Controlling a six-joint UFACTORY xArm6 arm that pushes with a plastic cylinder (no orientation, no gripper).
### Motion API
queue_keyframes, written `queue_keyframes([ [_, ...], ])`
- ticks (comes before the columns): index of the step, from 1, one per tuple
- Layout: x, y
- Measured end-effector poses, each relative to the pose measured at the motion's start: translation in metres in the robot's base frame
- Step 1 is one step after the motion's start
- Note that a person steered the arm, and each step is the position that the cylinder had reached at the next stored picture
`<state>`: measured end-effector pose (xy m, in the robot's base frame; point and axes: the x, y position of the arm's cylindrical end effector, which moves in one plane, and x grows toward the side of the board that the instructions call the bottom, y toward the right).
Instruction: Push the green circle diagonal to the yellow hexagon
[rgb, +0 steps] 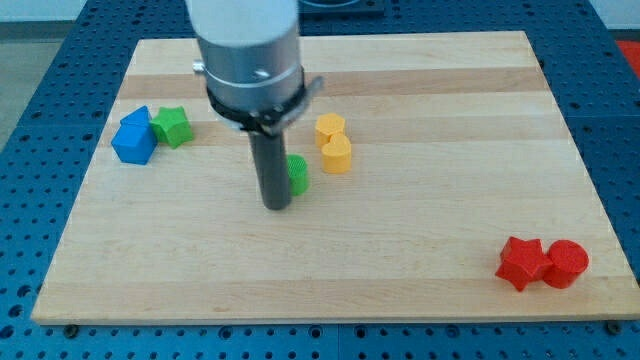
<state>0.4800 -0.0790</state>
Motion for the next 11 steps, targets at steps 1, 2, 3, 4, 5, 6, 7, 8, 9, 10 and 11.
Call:
queue_keyframes([
  [1, -0.012, -0.009],
  [2, -0.012, 0.031],
  [3, -0.011, 0.073],
  [4, 0.011, 0.088],
  [5, 0.013, 0.126],
  [6, -0.025, 0.135],
  [7, -0.035, 0.093],
  [8, -0.022, 0.030],
  [9, -0.024, -0.030],
  [10, -0.026, -0.017],
  [11, -0.015, 0.025],
])
